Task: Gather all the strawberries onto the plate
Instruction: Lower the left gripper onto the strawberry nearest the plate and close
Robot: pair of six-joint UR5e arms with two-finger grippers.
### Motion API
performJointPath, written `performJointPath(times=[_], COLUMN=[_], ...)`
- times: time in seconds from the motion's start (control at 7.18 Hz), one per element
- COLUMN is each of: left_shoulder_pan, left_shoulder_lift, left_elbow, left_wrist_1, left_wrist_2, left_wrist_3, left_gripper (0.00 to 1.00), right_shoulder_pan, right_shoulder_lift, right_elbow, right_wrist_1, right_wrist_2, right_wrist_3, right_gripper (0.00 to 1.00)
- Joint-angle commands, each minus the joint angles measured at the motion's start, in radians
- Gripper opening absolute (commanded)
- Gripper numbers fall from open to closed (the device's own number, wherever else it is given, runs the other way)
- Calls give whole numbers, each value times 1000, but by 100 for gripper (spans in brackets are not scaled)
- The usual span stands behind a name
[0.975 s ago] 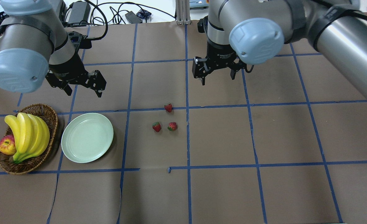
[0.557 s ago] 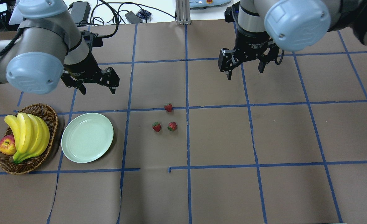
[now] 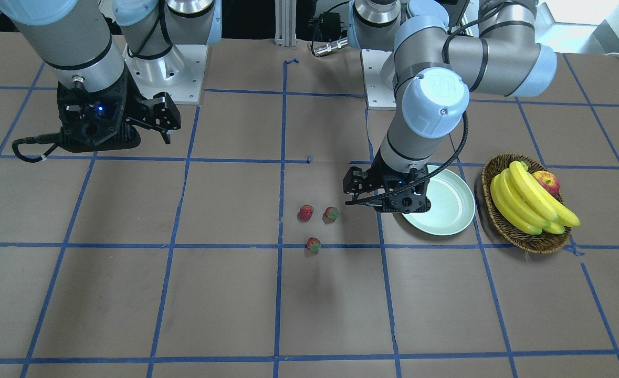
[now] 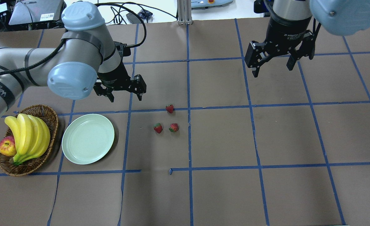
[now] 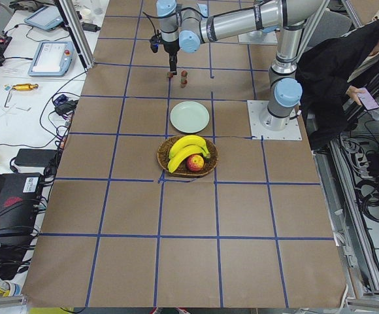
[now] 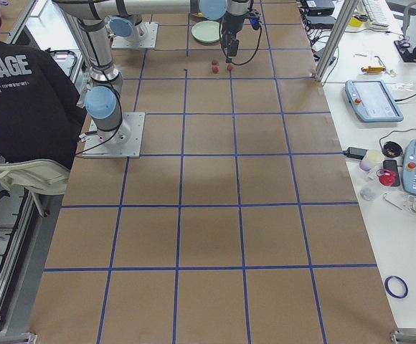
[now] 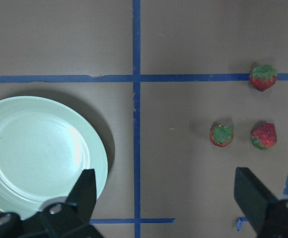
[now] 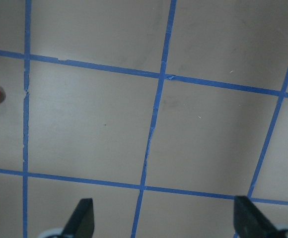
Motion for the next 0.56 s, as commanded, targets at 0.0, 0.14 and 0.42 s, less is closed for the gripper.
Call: performJointPath(times=[0.0,0.14,0.42], left_shoulder_pan=[-39,-41,-41], left_shoulder_lift=[-77,-107,-167], left_elbow=[-19,-22,-22], left_wrist_1=[49,52,52], left_wrist_2=[-71,-78,-119], left_wrist_3=[-58,-61,-58], left_gripper=[100,100,100], right_shoulder_pan=[-24,-33,-44], right_shoulder_lift=[-5,-5,-4], right_elbow=[2,9,14], right_wrist_1=[8,12,12], right_wrist_2=[2,2,5], right_wrist_3=[-2,-2,-4], right_gripper=[100,100,100])
